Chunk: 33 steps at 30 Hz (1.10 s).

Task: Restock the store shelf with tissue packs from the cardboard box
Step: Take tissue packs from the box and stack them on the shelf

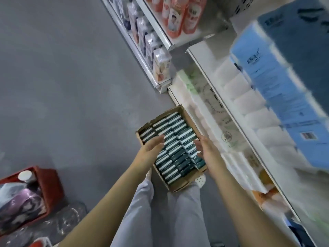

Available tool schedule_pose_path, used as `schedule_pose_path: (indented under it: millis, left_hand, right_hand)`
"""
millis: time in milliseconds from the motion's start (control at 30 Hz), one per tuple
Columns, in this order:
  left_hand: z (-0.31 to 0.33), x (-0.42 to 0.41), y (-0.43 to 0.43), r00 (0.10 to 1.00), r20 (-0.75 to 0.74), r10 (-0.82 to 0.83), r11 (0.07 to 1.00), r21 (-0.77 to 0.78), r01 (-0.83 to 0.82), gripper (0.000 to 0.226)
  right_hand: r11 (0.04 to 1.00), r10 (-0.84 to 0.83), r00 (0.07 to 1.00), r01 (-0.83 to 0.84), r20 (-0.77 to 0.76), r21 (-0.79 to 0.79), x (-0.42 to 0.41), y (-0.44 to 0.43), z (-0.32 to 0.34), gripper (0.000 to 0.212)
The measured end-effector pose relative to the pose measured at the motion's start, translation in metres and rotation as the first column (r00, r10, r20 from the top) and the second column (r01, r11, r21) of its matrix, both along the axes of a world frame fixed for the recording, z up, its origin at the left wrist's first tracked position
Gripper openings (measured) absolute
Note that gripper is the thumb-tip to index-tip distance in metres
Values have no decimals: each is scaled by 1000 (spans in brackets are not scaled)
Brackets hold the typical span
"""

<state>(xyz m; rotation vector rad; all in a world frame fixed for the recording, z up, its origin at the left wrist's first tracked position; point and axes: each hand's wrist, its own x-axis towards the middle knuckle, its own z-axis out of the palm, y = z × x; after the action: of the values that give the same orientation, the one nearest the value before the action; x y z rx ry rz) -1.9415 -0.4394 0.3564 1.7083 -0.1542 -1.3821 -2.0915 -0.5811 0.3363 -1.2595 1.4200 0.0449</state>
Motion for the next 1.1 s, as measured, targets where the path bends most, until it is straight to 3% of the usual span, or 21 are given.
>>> schedule_pose_path:
  millis: [67, 233, 400, 633, 767, 833, 967, 1100]
  left_hand:
    - [-35, 3, -8, 1000, -16, 18, 999, 32, -18, 39]
    - [-146, -5, -25, 987, -71, 147, 979, 151, -135, 53]
    - [-258, -34, -38, 969, -131, 210, 957, 230, -176, 50]
    - [-355, -57, -58, 961, -158, 228, 946, 271, -179, 55]
    - [-380, -72, -64, 954, -194, 227, 948, 269, -171, 52]
    - [-383, -78, -66, 949, -217, 230, 949, 268, -169, 52]
    - [-382, -83, -67, 944, -223, 243, 947, 266, -181, 50]
    - [-376, -77, -67, 922, -247, 298, 934, 277, -227, 49]
  right_hand:
    - [1000, -15, 999, 15, -37, 4, 6, -12, -38, 41]
    - [982, 189, 972, -187, -143, 27, 8, -32, -156, 45]
    - [961, 274, 936, -261, -221, 86, 16, -60, -284, 44]
    - [845, 531, 779, -516, -333, 141, 30, -94, -406, 50]
    - [853, 514, 746, -498, -424, 158, 33, -106, -432, 53]
    - [881, 473, 784, -426, -402, 206, 34, -110, -435, 51]
    - [849, 527, 766, -491, -368, 195, 36, -115, -425, 51]
    - [934, 349, 918, -356, -187, -6, 34, -114, -400, 27]
